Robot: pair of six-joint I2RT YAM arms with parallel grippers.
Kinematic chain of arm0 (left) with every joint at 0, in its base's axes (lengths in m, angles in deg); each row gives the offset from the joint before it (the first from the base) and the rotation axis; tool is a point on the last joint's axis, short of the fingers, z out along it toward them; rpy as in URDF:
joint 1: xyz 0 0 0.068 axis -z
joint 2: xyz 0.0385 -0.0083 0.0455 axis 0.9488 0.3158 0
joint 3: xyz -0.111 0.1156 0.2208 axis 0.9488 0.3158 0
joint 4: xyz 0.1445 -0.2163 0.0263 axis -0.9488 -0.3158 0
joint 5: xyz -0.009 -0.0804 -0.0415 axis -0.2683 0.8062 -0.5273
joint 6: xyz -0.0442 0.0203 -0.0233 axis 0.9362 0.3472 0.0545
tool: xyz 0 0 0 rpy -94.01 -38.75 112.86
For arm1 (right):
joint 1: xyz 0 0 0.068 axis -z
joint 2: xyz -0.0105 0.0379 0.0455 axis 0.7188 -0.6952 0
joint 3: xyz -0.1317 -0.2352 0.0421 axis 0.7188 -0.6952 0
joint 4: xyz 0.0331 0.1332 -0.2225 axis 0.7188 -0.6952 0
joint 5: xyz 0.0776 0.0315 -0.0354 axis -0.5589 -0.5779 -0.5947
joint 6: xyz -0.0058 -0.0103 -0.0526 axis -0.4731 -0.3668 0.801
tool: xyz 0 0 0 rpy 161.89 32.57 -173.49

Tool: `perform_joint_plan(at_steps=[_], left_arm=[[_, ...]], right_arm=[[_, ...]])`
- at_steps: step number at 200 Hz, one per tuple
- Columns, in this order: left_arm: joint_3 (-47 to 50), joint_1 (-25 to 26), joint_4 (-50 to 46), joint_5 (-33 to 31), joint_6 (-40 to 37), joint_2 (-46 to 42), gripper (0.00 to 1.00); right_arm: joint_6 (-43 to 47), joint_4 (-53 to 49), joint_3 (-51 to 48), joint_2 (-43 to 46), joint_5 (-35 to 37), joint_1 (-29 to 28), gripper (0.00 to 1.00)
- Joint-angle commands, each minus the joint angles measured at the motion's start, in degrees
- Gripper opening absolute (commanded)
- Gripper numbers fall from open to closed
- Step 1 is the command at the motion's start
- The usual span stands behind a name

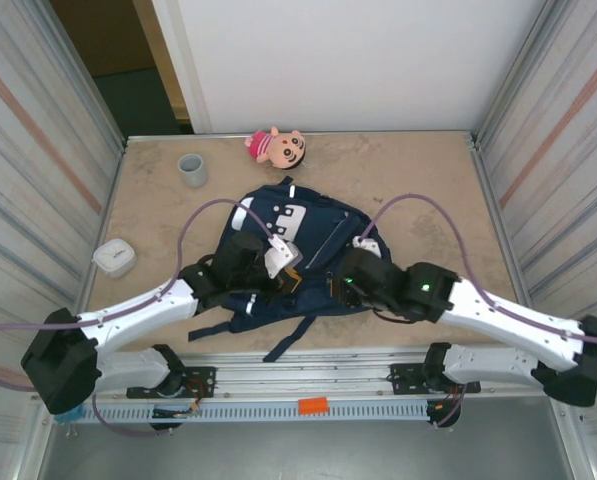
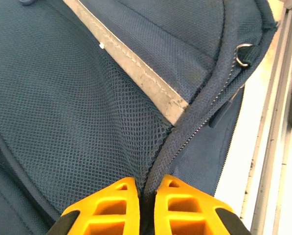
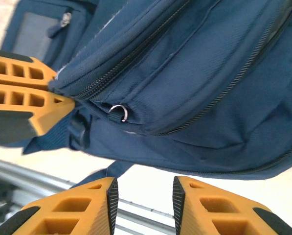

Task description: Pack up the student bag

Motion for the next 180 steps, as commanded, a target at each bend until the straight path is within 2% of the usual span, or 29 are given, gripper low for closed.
perform_joint_plan(at_steps=[1,32,76,99,126,148,165,180], left_arm=[[-3.68,-0.53,0.21,4.6,5.7,0.67,0.0],[-4.15,-0.7,0.37,6.12,6.57,1.79,0.0],[-4.07,-1.23,0.95,7.88,6.7,1.43,0.0],[-3.79,-1.41,1.05,7.86,6.83,0.71,0.0],[-3.43,-1.7,0.76,7.6,6.68,0.24,0.0],[-3.08,-1.85,0.69,7.36,6.58,-0.06,0.0],[-3.0,-1.92,0.65,7.23,6.73,-0.22,0.0],[-2.88,-1.93,0.73,7.26,6.58,-0.33,0.0]], right_arm=[[-4.72,0.27,3.31,-5.27,9.86,-2.61,0.35],[-4.23,1.26,4.57,-10.9,10.33,-2.73,0.37],[-2.81,1.24,4.93,-14.21,10.72,-0.37,0.37],[-3.72,-2.07,5.28,-15.33,13.73,0.28,0.33],[-4.72,-5.51,6.07,-15.78,16.97,0.49,0.21],[-5.07,-6.27,5.91,-15.87,17.96,0.69,0.2],[-4.88,-5.86,5.64,-16.05,17.93,1.15,0.25],[-3.75,-4.83,5.3,-16.2,17.63,1.39,0.22]])
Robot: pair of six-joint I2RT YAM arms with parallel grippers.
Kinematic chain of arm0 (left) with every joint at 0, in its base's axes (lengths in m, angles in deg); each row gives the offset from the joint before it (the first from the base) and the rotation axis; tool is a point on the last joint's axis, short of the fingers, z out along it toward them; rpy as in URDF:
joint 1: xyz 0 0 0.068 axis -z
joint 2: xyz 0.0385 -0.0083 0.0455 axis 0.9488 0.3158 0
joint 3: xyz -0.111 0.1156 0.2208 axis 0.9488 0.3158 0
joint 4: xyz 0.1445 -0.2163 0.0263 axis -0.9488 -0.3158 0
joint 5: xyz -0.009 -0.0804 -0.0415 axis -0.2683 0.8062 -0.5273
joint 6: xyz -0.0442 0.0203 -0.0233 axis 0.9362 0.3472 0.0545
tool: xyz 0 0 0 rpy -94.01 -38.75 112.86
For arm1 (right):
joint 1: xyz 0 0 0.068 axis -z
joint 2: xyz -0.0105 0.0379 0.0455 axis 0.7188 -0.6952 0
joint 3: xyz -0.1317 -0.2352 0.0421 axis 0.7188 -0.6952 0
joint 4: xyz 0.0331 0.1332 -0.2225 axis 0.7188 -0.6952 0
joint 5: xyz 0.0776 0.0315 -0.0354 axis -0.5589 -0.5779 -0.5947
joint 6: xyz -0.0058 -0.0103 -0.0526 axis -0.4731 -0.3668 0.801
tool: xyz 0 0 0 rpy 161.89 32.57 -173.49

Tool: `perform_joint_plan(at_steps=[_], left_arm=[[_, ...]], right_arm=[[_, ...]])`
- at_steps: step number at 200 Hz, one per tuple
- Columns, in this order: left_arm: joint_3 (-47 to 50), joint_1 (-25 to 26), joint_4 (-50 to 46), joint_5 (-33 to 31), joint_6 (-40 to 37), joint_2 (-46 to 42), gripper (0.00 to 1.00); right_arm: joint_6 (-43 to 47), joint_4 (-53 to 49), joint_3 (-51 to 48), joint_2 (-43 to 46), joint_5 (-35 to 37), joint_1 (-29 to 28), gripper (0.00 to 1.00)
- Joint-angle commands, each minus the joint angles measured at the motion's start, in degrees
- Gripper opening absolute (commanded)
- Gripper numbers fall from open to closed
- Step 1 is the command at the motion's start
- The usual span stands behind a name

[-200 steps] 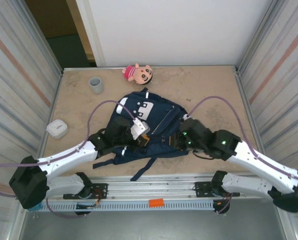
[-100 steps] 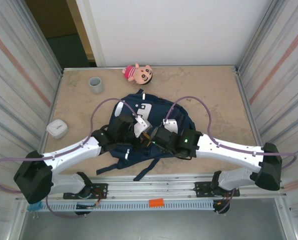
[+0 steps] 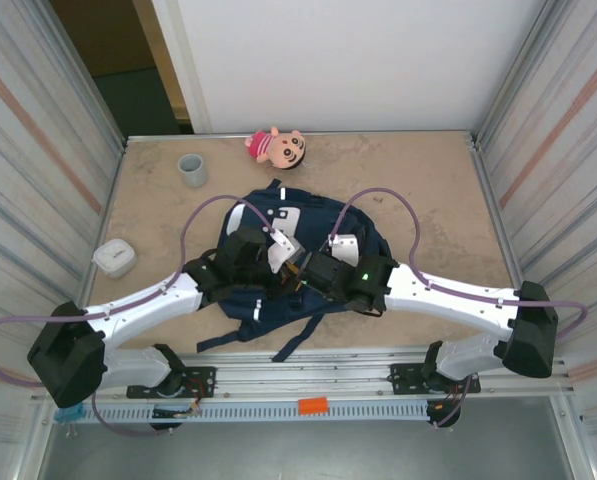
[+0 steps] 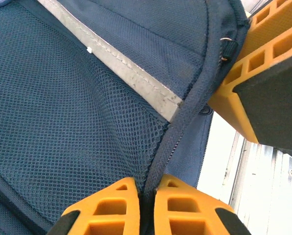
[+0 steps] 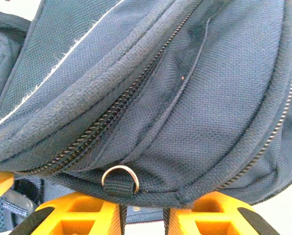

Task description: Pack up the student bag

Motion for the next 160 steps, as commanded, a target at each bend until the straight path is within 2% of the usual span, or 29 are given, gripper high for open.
perform_joint_plan(at_steps=[1,35,68,105,134,160], left_arm=[[-1.12,-0.75,0.41,2.59,1.9,-2.48,0.0],[-0.69,-0.93,-0.63,1.37,0.63,-2.87,0.0],[-0.14,-1.45,-5.27,-3.38,-3.9,-3.91,0.0],[0.55,-2.51,-10.96,-8.23,-9.49,-5.3,0.0],[1.27,-2.87,-12.04,-8.55,-11.48,-6.51,0.0],[1.84,-2.95,-12.27,-8.14,-11.74,-7.37,0.0]], right_arm=[[-0.58,-3.11,0.5,-0.75,5.36,1.68,0.22],[2.84,-2.75,0.53,-0.54,4.1,2.92,0.0],[8.57,-5.82,0.64,2.2,1.24,5.54,0.0],[16.64,-7.03,-1.52,7.3,-5.96,13.37,0.0],[23.83,-1.77,-4.21,9.52,-13.77,19.03,0.0],[27.08,2.98,-5.72,9.07,-20.45,20.72,0.0]])
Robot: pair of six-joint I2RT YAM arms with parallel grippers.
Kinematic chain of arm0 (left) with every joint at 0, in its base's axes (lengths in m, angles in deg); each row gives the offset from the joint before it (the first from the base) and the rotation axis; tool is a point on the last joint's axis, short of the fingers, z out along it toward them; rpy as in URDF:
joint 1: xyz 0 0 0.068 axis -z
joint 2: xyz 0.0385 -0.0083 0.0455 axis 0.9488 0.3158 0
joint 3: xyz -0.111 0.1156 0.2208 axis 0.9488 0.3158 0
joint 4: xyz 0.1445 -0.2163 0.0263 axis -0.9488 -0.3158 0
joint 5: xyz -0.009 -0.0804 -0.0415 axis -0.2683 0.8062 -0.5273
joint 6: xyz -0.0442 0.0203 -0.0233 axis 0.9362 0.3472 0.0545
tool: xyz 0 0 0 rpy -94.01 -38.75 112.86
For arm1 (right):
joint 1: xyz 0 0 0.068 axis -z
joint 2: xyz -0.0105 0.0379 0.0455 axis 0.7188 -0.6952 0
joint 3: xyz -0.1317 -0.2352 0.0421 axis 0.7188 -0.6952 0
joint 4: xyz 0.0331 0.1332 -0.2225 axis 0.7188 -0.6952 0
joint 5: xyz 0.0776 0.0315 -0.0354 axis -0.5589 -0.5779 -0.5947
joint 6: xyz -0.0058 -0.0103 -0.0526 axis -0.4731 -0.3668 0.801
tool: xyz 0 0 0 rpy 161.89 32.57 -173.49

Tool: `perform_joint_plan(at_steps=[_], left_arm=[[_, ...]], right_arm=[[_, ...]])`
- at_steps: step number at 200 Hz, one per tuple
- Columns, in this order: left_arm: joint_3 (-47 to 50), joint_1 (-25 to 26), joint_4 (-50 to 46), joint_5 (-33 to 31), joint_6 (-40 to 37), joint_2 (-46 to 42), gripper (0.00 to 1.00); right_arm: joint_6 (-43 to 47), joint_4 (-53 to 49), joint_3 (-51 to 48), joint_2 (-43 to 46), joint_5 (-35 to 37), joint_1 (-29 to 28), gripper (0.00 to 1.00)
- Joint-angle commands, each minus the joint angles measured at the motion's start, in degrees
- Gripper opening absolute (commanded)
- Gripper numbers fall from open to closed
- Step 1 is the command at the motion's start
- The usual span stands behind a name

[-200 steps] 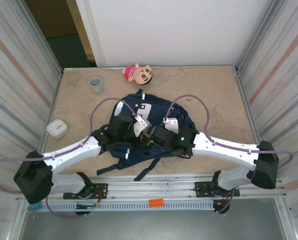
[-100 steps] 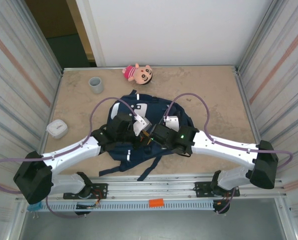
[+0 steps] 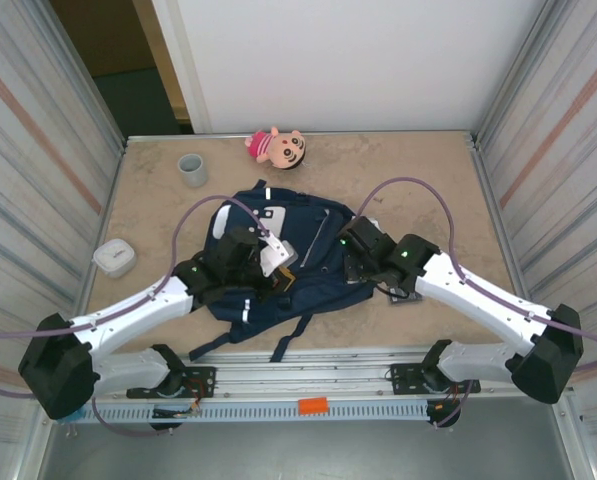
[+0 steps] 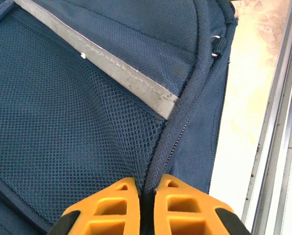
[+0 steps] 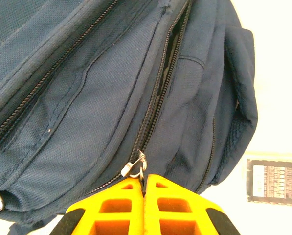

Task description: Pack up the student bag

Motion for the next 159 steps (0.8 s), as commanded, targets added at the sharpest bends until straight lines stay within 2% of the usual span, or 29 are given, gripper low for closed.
perform_joint_plan(at_steps=[1,28,50,63,79,88,102,117,133,159], left_arm=[[1.43,-1.56,-4.85,-2.96,-1.7,-2.94,0.0],[2.25,-3.49,-5.03,-4.73,2.0,-4.7,0.0],[3.99,-7.08,-4.83,-8.16,6.72,-6.88,0.02],[4.73,-9.46,-5.09,-10.16,9.03,-8.04,0.07],[5.62,-10.56,-5.24,-10.86,9.69,-10.19,0.19],[5.74,-10.61,-5.25,-9.63,8.29,-11.72,0.27],[5.78,-10.39,-5.63,-6.14,6.02,-14.32,0.45],[6.05,-9.48,-5.55,-2.46,2.36,-17.36,0.56],[6.78,-7.07,-5.7,-2.58,-3.1,-20.45,0.6],[8.0,-1.35,-6.78,-6.36,-14.0,-22.82,0.61]], right_arm=[[6.04,-0.34,-1.93,0.78,-3.39,2.29,0.0],[5.65,3.46,-3.84,0.85,-9.81,0.89,0.0],[1.39,10.08,-6.84,0.89,-14.59,-3.66,0.0],[-1.9,15.34,-8.62,-0.1,-16.45,-6.96,0.0],[-4.42,20.61,-8.97,-1.99,-17.94,-10.13,0.0],[-5.0,22.49,-8.62,-3.1,-18.04,-11.39,0.0],[-4.43,23.8,-7.75,-4.57,-19.63,-11.88,0.0],[-2.78,22.85,-6.62,-5.92,-21.56,-11.56,0.0],[-0.96,21.44,-5.58,-6.67,-23.75,-10.76,0.0],[0.53,21.29,-5.17,-6.49,-27.91,-8.66,0.0]])
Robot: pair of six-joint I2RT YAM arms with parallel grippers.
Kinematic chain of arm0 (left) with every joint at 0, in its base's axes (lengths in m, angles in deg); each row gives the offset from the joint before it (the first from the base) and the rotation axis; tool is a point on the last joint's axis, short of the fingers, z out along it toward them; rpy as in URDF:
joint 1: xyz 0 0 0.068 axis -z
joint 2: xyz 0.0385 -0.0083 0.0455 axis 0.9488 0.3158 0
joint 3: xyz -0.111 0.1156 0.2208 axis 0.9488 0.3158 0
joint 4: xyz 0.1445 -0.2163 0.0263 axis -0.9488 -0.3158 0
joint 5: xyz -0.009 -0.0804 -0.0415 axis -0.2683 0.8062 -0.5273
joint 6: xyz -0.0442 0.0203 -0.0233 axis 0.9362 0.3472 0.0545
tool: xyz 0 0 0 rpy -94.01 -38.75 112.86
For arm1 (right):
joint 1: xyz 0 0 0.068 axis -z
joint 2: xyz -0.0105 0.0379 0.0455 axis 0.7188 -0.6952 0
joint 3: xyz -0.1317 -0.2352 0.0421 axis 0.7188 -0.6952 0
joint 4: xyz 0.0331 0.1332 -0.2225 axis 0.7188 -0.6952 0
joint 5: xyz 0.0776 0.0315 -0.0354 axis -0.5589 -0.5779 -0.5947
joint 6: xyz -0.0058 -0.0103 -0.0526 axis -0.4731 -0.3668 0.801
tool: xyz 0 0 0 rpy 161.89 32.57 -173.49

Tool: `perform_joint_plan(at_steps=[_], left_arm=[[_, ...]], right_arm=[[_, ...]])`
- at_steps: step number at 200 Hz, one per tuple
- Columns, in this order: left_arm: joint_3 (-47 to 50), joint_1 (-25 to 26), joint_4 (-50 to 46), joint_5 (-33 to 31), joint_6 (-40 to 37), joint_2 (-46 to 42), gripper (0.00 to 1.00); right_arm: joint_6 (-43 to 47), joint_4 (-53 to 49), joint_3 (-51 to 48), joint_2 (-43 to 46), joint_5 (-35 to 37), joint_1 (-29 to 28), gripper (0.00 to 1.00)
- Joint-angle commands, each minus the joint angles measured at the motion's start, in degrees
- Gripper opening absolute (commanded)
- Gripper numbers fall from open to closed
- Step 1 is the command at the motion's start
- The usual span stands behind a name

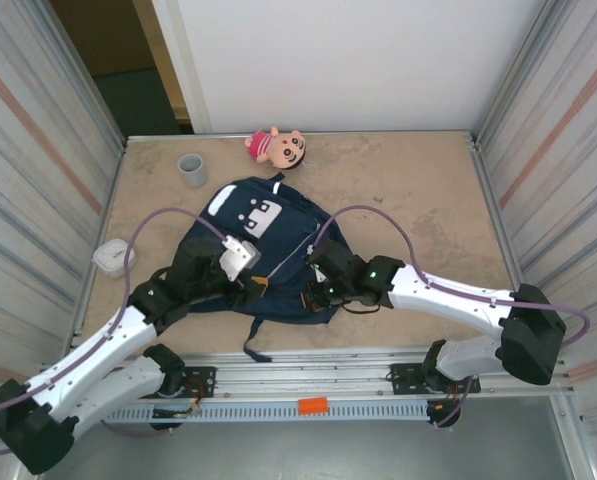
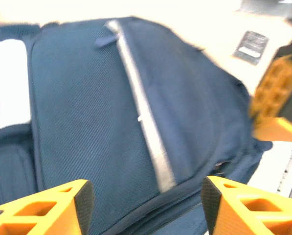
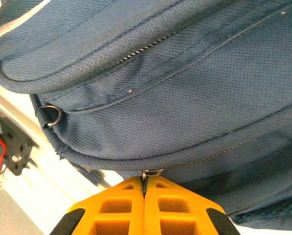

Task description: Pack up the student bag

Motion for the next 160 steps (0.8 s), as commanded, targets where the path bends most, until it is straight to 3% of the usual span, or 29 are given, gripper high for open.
perform_joint_plan(at_steps=[1,21,54,73,101,128,147,160], left_arm=[[1.26,4.49,0.35,-1.67,-12.32,-1.88,0.62],[-0.61,9.88,-0.32,-2.77,-18.58,-0.81,0.64],[-4.54,15.83,1.24,-8.44,-22.35,6.62,0.66],[-6.48,17.05,2.95,-10.2,-22.95,12.18,0.64],[-8.1,17.32,5.78,-14.02,-21.59,18.06,0.55],[-6.74,17.27,7.44,-16.13,-21.54,19.05,0.35],[-5.85,16.71,5.66,-13.07,-21.93,17.77,0.13],[-5.29,16.06,3.27,-9.03,-22.66,16.4,0.06]], right_arm=[[2.15,0.65,2.42,0.08,-7.04,1.63,0.0],[3.0,1.32,2.25,0.43,-9.45,3.04,0.0],[4.26,1.48,1.67,1.03,-11.8,4.44,0.0],[4.58,1.77,1.37,1.48,-12.89,4.95,0.0],[4.86,1.89,0.93,2.09,-14.47,5.53,0.0],[4.73,4.5,-0.7,3.62,-17.76,7.3,0.0],[4.9,5.66,-2.05,4.88,-19.6,9.7,0.0],[6.42,3.65,-1.99,4.85,-19.67,11.62,0.0]])
